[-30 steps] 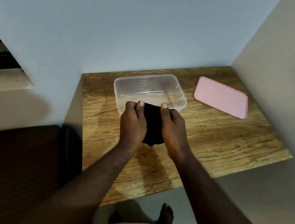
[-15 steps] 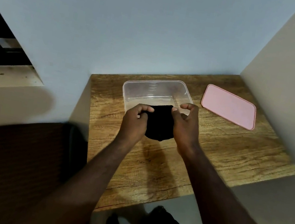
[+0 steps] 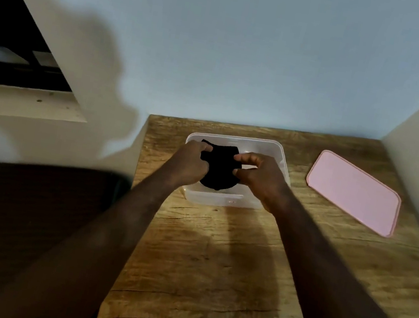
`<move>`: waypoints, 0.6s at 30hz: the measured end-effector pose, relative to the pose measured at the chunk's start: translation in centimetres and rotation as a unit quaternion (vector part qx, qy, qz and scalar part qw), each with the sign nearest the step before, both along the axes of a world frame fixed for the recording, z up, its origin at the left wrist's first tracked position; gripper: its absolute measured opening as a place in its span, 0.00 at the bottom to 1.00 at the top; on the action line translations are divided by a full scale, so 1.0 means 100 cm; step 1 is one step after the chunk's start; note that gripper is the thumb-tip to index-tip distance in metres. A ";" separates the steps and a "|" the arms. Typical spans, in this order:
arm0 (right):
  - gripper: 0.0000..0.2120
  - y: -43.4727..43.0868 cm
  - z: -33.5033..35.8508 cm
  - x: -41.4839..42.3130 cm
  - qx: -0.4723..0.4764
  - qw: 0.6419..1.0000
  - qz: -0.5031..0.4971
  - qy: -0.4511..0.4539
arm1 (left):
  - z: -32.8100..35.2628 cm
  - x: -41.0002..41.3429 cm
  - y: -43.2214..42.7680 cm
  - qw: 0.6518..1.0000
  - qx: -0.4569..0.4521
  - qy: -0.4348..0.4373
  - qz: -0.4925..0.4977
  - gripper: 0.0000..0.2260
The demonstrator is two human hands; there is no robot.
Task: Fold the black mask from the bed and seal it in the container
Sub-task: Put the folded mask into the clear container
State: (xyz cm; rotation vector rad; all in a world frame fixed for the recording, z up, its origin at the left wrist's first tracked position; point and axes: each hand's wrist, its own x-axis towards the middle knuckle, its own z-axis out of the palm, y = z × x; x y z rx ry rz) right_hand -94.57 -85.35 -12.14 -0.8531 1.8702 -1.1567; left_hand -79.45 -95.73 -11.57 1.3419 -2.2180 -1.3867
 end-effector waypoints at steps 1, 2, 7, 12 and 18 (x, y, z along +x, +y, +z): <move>0.18 -0.006 -0.005 -0.002 0.011 1.000 0.005 0.007 | -0.001 -0.003 -0.002 1.000 -0.015 -0.017 0.000 0.25; 0.18 -0.013 -0.009 -0.002 0.025 0.999 0.015 0.018 | -0.001 -0.006 -0.003 0.999 -0.034 -0.029 -0.003 0.23; 0.17 -0.045 -0.032 -0.003 0.087 0.990 0.080 0.083 | -0.006 -0.013 -0.009 0.981 -0.170 -0.091 -0.010 0.17; 0.14 -0.055 -0.049 -0.006 0.122 0.976 0.129 0.124 | -0.020 0.004 -0.010 0.963 -0.252 0.013 0.098 0.16; 0.25 -0.055 -0.047 -0.009 0.129 0.945 0.195 0.230 | -0.043 0.020 0.001 0.952 -0.217 0.054 0.209 0.14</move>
